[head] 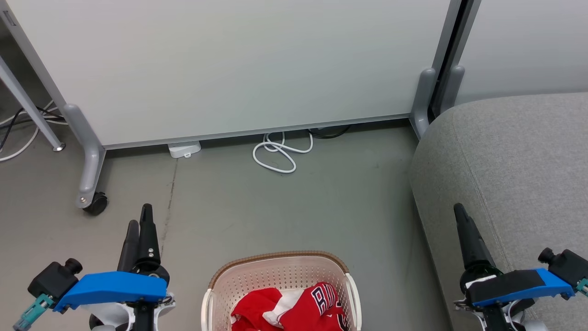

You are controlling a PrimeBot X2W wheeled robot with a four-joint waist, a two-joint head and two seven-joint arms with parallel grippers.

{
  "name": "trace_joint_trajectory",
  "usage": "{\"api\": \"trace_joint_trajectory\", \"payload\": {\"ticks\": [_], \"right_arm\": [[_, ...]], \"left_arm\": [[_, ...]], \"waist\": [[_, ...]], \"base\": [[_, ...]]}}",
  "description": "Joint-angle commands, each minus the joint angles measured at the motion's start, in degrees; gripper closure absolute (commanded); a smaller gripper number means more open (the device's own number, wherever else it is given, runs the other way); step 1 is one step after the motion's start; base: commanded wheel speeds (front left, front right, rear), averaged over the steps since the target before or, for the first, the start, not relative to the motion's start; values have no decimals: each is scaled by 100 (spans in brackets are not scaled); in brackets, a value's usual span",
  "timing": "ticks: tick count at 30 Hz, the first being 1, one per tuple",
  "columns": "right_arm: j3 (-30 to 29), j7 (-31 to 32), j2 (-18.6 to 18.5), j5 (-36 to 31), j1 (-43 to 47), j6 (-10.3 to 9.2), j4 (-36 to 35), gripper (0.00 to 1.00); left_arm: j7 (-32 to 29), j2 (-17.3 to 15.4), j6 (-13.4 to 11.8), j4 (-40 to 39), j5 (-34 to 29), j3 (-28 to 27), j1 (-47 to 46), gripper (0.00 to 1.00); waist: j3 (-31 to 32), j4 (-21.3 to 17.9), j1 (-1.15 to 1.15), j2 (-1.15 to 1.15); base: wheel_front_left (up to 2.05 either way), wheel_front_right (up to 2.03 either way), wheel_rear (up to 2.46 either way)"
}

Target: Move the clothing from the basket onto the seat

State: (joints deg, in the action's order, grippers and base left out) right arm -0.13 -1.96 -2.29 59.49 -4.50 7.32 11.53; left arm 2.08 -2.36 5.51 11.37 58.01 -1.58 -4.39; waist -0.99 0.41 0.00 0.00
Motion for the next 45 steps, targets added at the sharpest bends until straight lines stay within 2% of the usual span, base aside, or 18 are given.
{"api": "trace_joint_trajectory", "payload": {"ticks": [1, 8, 20, 45], "right_arm": [[53, -85, -37, -322, -183, 13, -72, 0], [139, -224, -42, -1002, -220, 14, 38, 0], [273, -424, -48, -1844, -252, 16, 111, 0], [536, -808, -61, -3343, -345, 18, 78, 0]], "left_arm": [[77, -46, -29, -84, -374, 75, -176, 0], [216, -53, -92, -19, -1098, 221, -208, 0], [416, -85, -161, 77, -1987, 421, -264, 0], [797, -149, -288, 100, -3573, 748, -382, 0]], "waist": [[2, 5, 0, 0], [4, 13, 0, 0], [2, 32, 0, 0], [-58, 72, 0, 0]], "base": [[0, 0, 0], [0, 0, 0], [0, 0, 0], [0, 0, 0]]}}
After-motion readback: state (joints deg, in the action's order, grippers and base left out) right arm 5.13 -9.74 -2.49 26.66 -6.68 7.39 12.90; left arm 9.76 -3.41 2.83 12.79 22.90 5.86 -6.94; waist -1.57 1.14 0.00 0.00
